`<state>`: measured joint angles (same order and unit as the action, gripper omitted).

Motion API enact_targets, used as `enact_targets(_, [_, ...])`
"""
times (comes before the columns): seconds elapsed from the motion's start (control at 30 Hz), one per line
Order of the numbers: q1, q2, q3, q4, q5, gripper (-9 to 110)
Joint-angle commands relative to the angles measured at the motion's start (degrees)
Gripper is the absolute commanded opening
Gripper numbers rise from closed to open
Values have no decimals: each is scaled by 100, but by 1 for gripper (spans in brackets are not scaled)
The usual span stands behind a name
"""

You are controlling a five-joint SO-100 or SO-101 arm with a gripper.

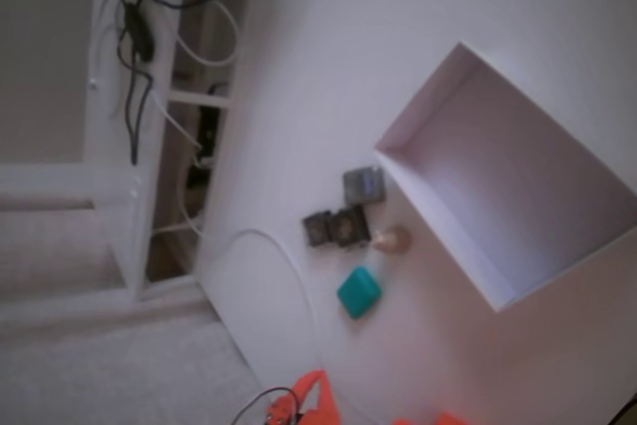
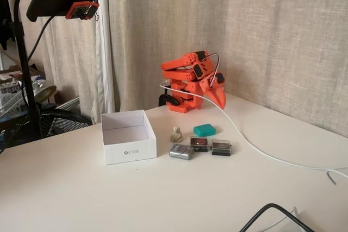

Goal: Grasp the green cube and put it in the bin.

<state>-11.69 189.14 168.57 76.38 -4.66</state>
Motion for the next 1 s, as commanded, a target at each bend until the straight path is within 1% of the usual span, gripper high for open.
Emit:
enact_targets(0.0, [-88, 53, 0, -185, 9, 2])
enact_targets(0.03, [-44, 9, -62, -202, 9, 8])
enact_targets(0.13, [-211, -439, -571, -79, 9, 33])
enact_targets(0.17, [-272, -712, -809, -105, 9, 40])
enact_targets(0.23, [-308, -1389, -1477, 0, 0, 50])
enact_targets(0.33, [-369, -2487, -2733, 431, 0, 59])
enact_targets(0.37, [-404, -2900, -3270, 536, 0, 60])
enact_targets(0.53, [-334, -4790, -5968, 1960, 0, 60])
enact_targets(0.7, [-9, -6073, -7172, 1626, 9, 60])
enact_targets(0.8, [272, -7146, -8104, 1934, 0, 60])
enact_targets(0.87, [413, -7866, -8895, 2461, 9, 60])
enact_targets(0.97, [729, -8543, -9378, 2382, 0, 61])
